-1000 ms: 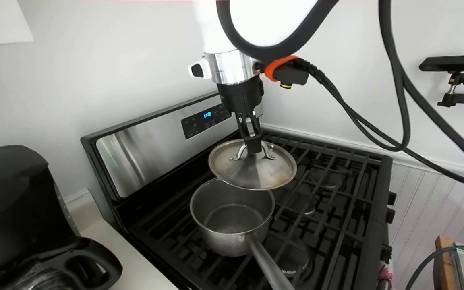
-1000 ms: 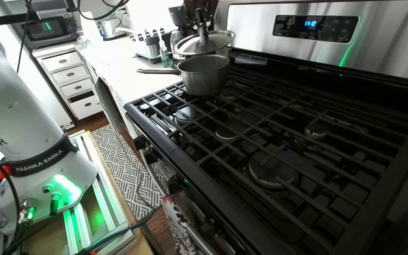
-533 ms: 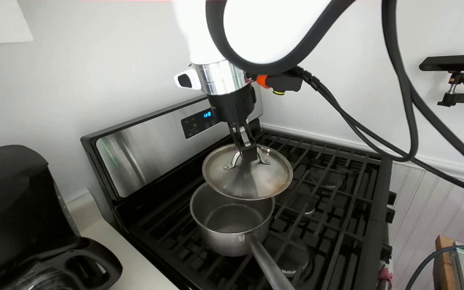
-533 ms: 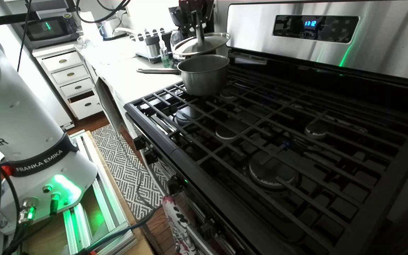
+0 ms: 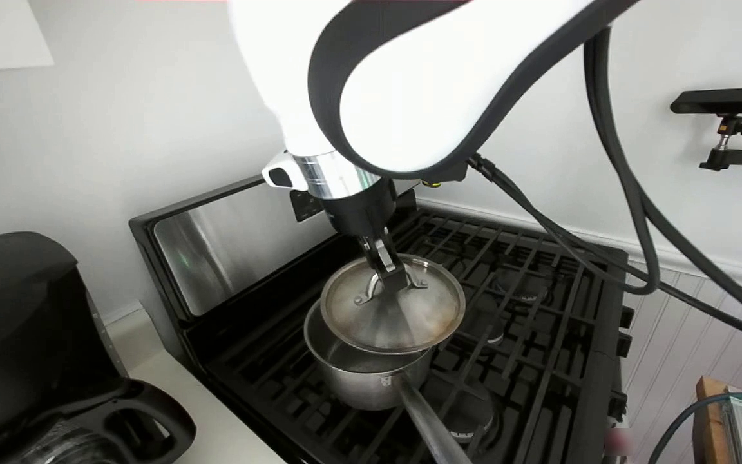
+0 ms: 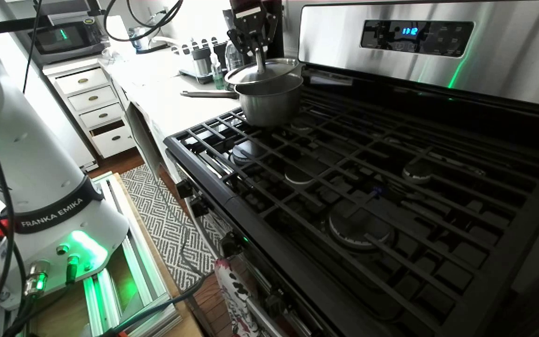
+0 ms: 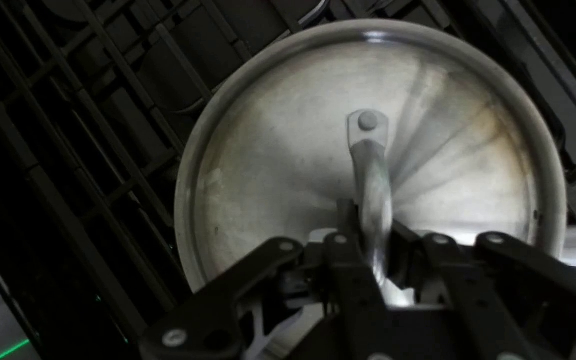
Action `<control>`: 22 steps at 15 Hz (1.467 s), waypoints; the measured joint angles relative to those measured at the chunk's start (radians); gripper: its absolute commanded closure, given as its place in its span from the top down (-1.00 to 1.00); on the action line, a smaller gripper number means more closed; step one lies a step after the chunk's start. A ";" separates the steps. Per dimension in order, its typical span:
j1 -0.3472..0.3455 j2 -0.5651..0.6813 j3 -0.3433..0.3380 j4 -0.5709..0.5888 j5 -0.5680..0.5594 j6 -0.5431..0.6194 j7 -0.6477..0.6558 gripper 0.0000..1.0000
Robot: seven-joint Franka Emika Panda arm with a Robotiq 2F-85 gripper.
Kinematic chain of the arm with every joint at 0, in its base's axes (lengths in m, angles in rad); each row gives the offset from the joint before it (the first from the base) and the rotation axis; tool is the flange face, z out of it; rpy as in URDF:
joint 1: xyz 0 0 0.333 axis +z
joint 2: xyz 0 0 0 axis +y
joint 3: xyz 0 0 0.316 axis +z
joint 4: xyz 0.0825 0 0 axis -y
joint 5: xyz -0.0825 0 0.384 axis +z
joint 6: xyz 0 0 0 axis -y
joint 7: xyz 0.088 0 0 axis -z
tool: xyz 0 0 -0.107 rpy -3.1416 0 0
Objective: Put the silver lid on the silver pot
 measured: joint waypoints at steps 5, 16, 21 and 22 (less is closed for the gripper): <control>0.003 0.038 0.006 0.008 -0.023 0.023 0.006 -0.96; 0.008 0.109 0.008 0.065 -0.043 0.059 0.031 -0.96; 0.012 0.127 0.008 0.070 -0.050 0.074 0.035 -0.96; 0.012 0.129 0.008 0.070 -0.055 0.074 0.035 -0.96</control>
